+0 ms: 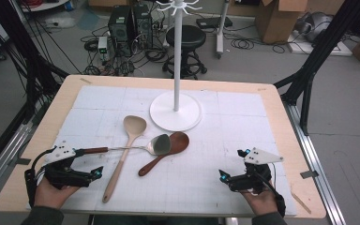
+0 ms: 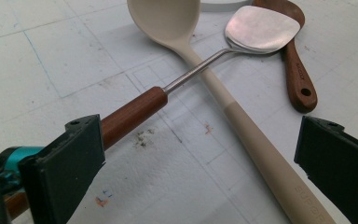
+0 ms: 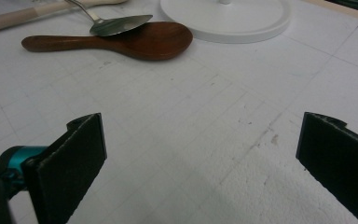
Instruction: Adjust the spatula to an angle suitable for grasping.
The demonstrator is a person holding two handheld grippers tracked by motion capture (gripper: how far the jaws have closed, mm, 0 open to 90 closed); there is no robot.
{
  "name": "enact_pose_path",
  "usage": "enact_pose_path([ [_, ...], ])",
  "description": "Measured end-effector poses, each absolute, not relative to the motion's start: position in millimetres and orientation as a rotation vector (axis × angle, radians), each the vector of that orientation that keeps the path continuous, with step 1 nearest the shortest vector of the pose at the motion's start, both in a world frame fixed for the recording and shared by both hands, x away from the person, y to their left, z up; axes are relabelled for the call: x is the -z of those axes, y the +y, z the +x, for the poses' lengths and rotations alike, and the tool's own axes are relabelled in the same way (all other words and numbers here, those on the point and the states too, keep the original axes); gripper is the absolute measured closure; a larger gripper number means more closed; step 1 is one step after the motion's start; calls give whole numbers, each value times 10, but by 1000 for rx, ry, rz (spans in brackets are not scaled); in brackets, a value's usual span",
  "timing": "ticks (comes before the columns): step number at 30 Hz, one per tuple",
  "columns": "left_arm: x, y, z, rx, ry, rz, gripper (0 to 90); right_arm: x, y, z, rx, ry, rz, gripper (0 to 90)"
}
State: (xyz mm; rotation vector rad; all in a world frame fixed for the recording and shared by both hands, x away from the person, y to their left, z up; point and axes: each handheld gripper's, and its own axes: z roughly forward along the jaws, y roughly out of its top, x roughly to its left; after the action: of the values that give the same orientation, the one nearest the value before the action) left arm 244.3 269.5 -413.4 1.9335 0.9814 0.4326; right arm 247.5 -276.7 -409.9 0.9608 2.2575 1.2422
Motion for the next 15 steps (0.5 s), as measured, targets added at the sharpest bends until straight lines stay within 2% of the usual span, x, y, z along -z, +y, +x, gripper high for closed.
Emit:
enact_pose_path([
  [15,4138,2671,2451,-420,961,1932,21,4097,-2768,2442,-1239,2256,960,6],
])
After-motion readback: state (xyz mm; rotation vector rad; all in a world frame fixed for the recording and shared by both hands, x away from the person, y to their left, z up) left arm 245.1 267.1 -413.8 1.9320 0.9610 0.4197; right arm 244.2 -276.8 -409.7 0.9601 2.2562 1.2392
